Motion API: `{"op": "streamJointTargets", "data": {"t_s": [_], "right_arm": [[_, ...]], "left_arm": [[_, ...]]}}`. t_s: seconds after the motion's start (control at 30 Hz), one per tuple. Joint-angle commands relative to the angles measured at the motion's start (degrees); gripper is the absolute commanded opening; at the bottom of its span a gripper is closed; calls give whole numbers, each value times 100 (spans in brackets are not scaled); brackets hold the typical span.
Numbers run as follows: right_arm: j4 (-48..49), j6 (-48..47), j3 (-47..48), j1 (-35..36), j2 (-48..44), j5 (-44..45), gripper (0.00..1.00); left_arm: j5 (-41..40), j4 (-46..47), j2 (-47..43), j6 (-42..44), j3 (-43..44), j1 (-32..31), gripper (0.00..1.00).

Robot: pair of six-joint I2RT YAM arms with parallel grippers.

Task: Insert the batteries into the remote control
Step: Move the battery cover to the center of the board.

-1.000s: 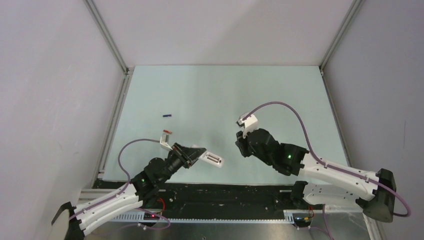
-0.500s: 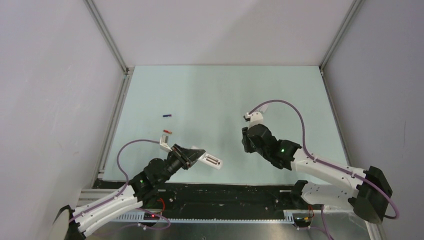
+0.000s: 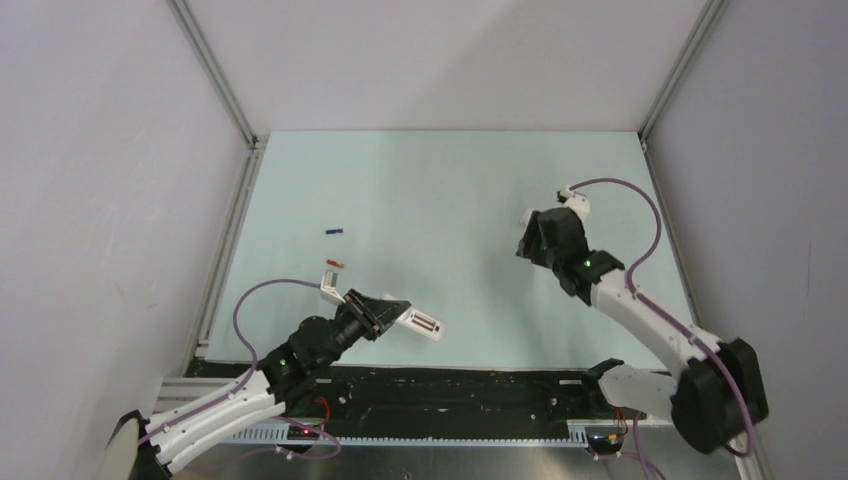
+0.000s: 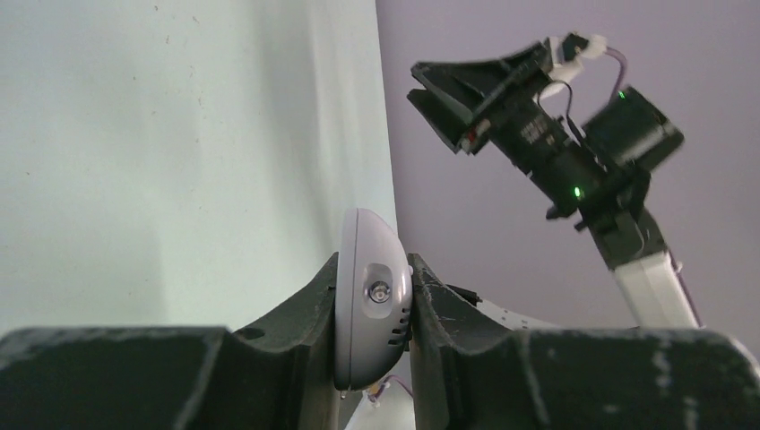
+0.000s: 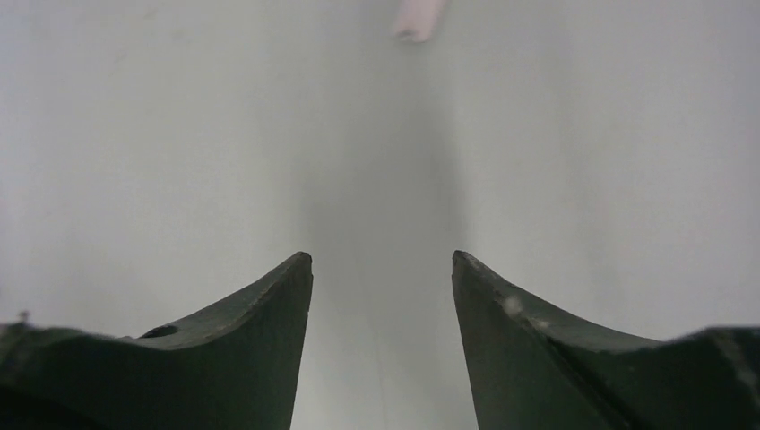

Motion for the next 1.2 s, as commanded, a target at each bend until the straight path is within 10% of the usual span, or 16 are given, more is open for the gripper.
{"op": "streamJointTargets", "data": {"t_s": [0.0,0.6,1.17], "right_arm": [[-185,683,670,-735,901,-86,67],[-1331,266,4667,-1186,5463,481,74],[-1271,424,4541,-1424,5892,354,64]], "left_arm": [[-127,149,3,183,-113,-12,0],[19,132,-103,245,26,-11,0],[96,128,-183,242,-34,-1,1]]}}
